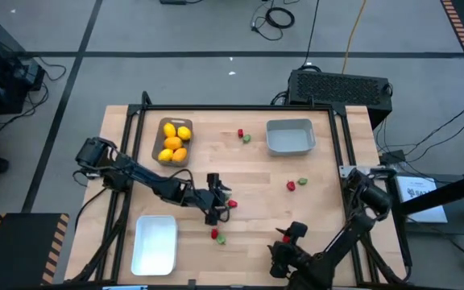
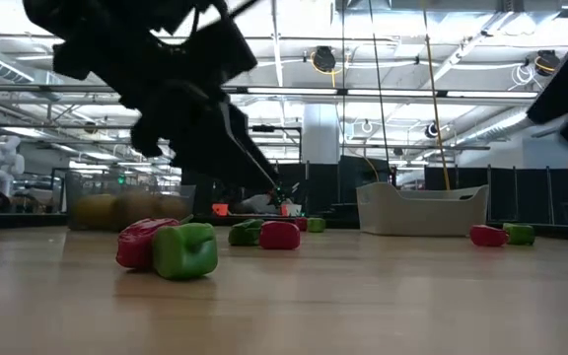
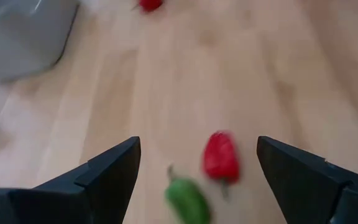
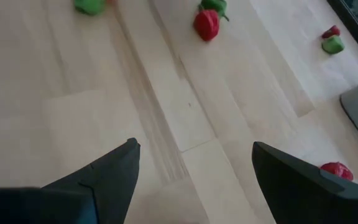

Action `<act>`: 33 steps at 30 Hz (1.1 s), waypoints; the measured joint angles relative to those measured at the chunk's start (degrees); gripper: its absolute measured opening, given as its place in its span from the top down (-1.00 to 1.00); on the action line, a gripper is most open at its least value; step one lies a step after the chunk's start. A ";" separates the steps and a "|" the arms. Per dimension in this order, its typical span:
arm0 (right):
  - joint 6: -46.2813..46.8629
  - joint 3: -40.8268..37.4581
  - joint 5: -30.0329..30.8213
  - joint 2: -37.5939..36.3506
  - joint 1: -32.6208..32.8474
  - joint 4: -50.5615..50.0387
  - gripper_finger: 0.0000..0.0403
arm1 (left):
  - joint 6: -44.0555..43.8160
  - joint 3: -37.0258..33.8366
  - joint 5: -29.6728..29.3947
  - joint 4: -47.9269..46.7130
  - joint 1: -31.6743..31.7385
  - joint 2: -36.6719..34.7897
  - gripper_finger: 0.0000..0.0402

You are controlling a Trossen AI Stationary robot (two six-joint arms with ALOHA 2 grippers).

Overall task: Sort produce into baskets
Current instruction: Put the green bell pepper into the white bin

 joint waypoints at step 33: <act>-4.09 0.02 5.49 3.21 -3.67 7.74 -0.48 | -8.53 0.07 2.39 -4.22 2.26 6.12 -0.64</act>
